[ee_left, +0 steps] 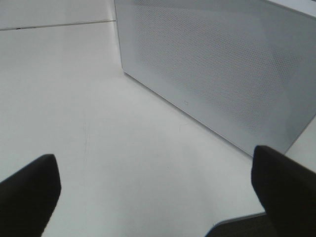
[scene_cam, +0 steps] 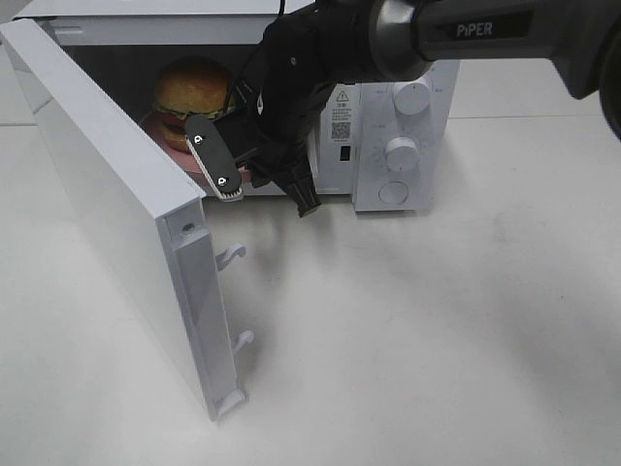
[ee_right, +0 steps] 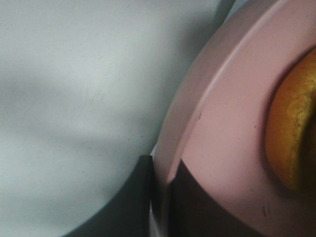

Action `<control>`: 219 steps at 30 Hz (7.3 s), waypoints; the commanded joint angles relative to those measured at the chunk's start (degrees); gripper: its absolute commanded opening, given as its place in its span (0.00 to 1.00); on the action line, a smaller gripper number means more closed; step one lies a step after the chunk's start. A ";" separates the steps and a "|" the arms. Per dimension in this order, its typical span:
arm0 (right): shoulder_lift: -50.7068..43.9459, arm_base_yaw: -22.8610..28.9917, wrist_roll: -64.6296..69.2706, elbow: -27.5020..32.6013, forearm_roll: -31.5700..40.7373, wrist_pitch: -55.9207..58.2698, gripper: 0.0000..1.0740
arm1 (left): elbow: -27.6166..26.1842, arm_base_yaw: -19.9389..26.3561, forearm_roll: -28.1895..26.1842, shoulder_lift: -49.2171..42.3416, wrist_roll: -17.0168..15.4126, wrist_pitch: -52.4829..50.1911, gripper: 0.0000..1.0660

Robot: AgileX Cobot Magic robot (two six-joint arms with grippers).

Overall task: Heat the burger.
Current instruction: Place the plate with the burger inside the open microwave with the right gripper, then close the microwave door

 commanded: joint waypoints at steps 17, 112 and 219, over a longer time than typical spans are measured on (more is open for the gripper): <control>6.07 -0.06 4.87 -9.63 -2.52 -4.13 0.07 | 0.17 -0.29 -0.29 -1.03 -0.11 -0.86 0.92; -64.69 -0.06 78.90 53.06 -2.12 27.73 0.71 | 0.17 -0.29 -0.29 -1.03 -0.11 -0.86 0.92; -131.72 -35.98 80.16 74.31 7.16 24.06 0.71 | 0.17 -0.29 -0.29 -1.03 -0.11 -0.86 0.92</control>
